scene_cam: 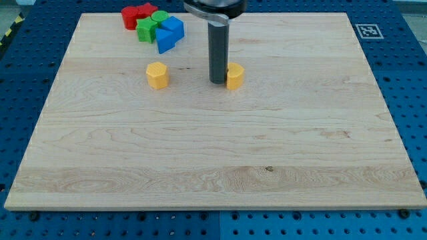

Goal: Slide the yellow hexagon towards down and right

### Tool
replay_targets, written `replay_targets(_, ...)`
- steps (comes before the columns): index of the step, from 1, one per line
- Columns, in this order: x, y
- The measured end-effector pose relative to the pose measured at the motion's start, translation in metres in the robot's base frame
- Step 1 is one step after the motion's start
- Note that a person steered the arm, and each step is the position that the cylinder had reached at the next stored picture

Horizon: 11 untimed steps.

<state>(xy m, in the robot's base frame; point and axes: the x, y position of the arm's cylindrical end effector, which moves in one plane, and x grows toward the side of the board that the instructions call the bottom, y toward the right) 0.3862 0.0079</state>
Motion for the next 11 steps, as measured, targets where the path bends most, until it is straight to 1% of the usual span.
replay_targets(1, -0.017, -0.021)
replay_targets(2, -0.021, -0.036)
replay_targets(3, -0.03, -0.068)
replay_targets(4, -0.039, -0.125)
replay_targets(5, -0.026, -0.173)
replay_targets(6, -0.01, -0.164)
replay_targets(7, -0.007, -0.136)
replay_targets(8, 0.003, -0.101)
replay_targets(9, 0.027, -0.067)
replay_targets(11, 0.061, 0.003)
